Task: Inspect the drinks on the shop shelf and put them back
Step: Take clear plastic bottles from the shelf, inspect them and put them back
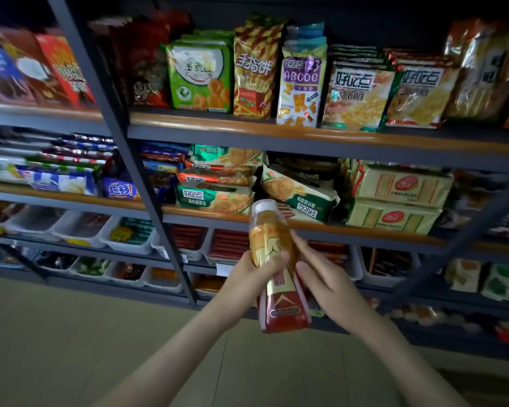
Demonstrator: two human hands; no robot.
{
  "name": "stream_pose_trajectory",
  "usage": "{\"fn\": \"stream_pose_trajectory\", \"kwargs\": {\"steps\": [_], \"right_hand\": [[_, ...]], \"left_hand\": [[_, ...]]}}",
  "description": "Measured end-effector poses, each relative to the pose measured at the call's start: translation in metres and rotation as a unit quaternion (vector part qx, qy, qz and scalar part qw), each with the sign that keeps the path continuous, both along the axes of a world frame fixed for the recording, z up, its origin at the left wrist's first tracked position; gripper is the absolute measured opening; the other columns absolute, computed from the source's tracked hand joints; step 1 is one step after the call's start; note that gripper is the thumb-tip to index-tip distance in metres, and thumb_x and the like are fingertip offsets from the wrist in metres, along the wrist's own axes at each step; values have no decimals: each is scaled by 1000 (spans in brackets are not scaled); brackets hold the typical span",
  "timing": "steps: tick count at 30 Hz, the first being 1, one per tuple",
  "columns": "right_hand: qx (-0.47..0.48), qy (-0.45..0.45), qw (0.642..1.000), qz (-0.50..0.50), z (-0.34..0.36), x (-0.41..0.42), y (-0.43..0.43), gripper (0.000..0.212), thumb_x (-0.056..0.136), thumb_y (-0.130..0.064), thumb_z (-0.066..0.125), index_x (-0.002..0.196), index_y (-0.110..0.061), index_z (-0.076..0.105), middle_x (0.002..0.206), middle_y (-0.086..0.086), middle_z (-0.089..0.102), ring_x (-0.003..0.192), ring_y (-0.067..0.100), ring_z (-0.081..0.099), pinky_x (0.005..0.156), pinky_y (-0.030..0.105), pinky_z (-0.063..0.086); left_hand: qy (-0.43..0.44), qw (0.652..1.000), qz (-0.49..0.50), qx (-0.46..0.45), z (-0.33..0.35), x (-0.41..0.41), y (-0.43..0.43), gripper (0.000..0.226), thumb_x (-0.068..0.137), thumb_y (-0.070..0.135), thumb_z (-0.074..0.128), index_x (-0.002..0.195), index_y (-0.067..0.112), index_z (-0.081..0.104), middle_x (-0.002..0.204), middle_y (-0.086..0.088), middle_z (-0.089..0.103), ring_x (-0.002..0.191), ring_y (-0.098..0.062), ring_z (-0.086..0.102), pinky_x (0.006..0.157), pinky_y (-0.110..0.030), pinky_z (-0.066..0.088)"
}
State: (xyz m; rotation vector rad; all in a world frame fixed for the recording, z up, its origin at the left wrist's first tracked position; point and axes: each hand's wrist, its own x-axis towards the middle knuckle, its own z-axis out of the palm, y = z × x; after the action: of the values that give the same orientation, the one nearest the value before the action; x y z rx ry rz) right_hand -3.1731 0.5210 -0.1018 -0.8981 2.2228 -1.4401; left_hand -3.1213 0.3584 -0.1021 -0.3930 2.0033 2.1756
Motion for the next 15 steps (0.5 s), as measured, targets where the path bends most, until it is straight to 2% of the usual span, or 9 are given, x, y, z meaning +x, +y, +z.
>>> {"fn": "stream_pose_trajectory", "kwargs": {"steps": [1, 3, 5, 7, 9, 11, 12, 13, 15], "right_hand": [[16, 25, 999, 22, -1, -1, 0, 52, 99, -29, 42, 139, -56, 23, 146, -31, 25, 129, -25, 22, 97, 0, 28], [60, 93, 991, 82, -3, -6, -1, 75, 99, -9, 51, 142, -62, 19, 153, -32, 14, 139, -16, 9, 106, 7, 22], [85, 132, 980, 124, 0, -8, -6, 90, 91, -15, 67, 140, -66, 10, 154, -35, 3, 144, -8, -1, 112, 20, 18], [89, 165, 971, 148, 4, -6, -15, 97, 82, -28, 77, 139, -65, 8, 153, -36, -1, 145, -5, -4, 114, 23, 15], [83, 232, 959, 138, 2, -4, -22, 94, 77, -33, 80, 142, -54, 15, 156, -28, 7, 147, 0, 1, 118, 31, 15], [73, 282, 951, 97, -5, -3, -26, 92, 74, -35, 82, 143, -44, 23, 155, -18, 22, 147, 5, 13, 120, 44, 15], [62, 266, 960, 68, -7, -1, -28, 91, 71, -37, 84, 140, -49, 26, 152, -20, 29, 145, 4, 20, 120, 44, 19], [38, 222, 974, 29, -5, 1, -30, 89, 67, -38, 86, 134, -57, 30, 145, -28, 37, 140, -2, 29, 118, 35, 26], [-12, 121, 990, -71, 1, 3, -31, 78, 60, -33, 91, 116, -59, 44, 116, -33, 56, 115, -16, 47, 96, 7, 37]], "left_hand": [[-39, 997, 4, 73, 5, 1, -3, 62, 76, 55, 72, 121, 14, 57, 99, -5, 75, 92, -22, 72, 82, -37, 57], [-100, 982, 23, 156, 15, 3, -10, 52, 83, 56, 61, 118, 16, 60, 98, -9, 75, 92, -26, 72, 82, -40, 55], [-143, 972, 42, 184, 20, 2, -16, 48, 85, 58, 56, 112, 18, 62, 89, -10, 76, 83, -26, 72, 74, -38, 55], [-163, 969, 39, 183, 25, 3, -20, 50, 84, 58, 56, 111, 17, 62, 83, -11, 76, 77, -24, 73, 69, -35, 54], [-172, 967, 32, 184, 27, 1, -24, 49, 87, 57, 54, 109, 14, 63, 80, -12, 75, 71, -23, 73, 66, -33, 53], [-181, 967, 36, 176, 26, 0, -27, 50, 93, 59, 45, 107, 14, 62, 82, -12, 75, 77, -25, 71, 66, -34, 53], [-187, 970, 33, 153, 24, 0, -30, 52, 96, 60, 37, 106, 16, 62, 84, -12, 74, 80, -24, 69, 66, -35, 54], [-190, 974, 24, 124, 25, 2, -32, 59, 98, 61, 27, 106, 15, 63, 88, -12, 74, 81, -24, 69, 66, -36, 56], [-174, 984, -21, -19, 22, 6, -36, 77, 99, 62, 16, 107, 4, 66, 94, -17, 73, 81, -25, 71, 70, -35, 59]]}}
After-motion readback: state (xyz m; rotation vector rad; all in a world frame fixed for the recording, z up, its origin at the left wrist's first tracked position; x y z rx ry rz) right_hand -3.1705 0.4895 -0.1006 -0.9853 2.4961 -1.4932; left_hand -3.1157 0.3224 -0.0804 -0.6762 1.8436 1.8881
